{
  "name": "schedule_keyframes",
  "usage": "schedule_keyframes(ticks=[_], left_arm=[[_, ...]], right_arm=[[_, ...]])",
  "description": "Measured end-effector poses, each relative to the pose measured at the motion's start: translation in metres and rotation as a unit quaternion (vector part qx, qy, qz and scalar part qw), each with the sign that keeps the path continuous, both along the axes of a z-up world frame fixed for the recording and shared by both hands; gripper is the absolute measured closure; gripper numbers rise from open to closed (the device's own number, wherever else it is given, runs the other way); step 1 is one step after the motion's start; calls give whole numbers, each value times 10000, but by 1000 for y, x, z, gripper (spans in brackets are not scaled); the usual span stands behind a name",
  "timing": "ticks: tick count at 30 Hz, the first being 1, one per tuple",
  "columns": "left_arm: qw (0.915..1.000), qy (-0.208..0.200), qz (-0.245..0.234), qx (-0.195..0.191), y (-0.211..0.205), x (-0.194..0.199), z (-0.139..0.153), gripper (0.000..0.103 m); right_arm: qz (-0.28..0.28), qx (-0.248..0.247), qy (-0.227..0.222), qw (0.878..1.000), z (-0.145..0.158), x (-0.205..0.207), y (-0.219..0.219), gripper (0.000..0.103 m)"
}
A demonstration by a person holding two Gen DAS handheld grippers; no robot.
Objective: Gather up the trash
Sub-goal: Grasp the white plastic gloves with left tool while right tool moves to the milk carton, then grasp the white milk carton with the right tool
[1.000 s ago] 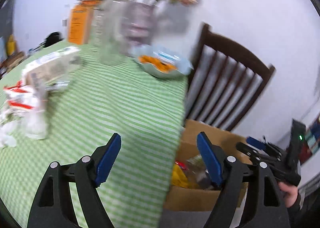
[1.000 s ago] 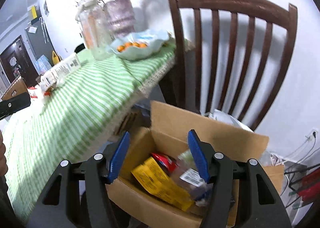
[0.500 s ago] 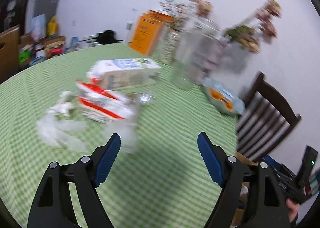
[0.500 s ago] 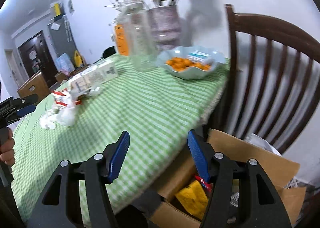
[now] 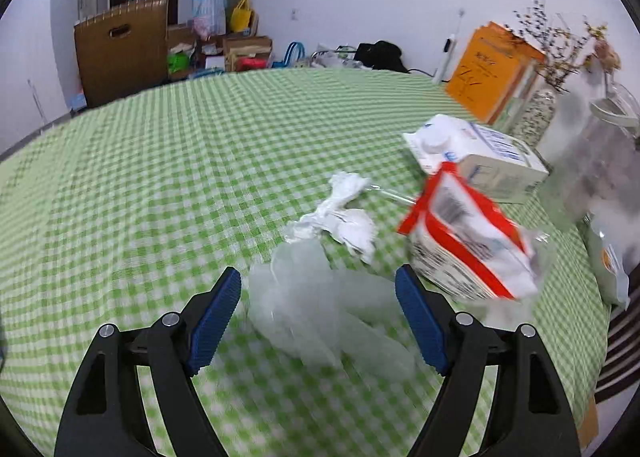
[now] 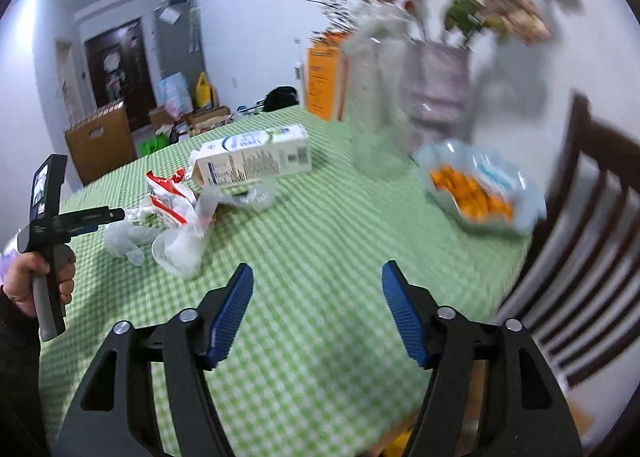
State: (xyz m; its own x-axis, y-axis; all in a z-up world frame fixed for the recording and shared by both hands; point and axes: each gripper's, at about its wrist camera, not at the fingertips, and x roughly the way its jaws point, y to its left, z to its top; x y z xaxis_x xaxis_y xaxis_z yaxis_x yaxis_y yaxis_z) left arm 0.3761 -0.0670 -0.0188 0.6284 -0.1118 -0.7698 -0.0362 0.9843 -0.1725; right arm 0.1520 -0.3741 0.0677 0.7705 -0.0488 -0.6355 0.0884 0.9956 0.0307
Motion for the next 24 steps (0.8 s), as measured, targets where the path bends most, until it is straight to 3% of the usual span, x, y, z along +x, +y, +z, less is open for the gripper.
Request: schedule_keyframes(ticks=[6,8,11,13,18,20,24], left_arm=[[9996,197,-96,177,0,14,-21,27],[9996,219,-90,159,-1,15,-24,54],[9996,122,-131,209,1,13,-25,74],[9999,72,-53,132,11,13,-23,81],[9986,-32,372,-362,43,17,-20,86],[9977,-32,485,-468,49,17,-22,86],[9978,-26,430,-497,47,15,-24,86]], right_arm=[[531,-285,300,9977,9,83,7,33],[647,-259,404,9968,9,111,7,33],[659,-259,607,9956,-3,167,4,32],[357,-385,762,9957,-17,204,-1,32],[-146,-1597,829,9836,-42,269,6,32],[76,-1430,815,9863,-40,282,9,34],[407,-412,875,9945,-24,312,10,36]])
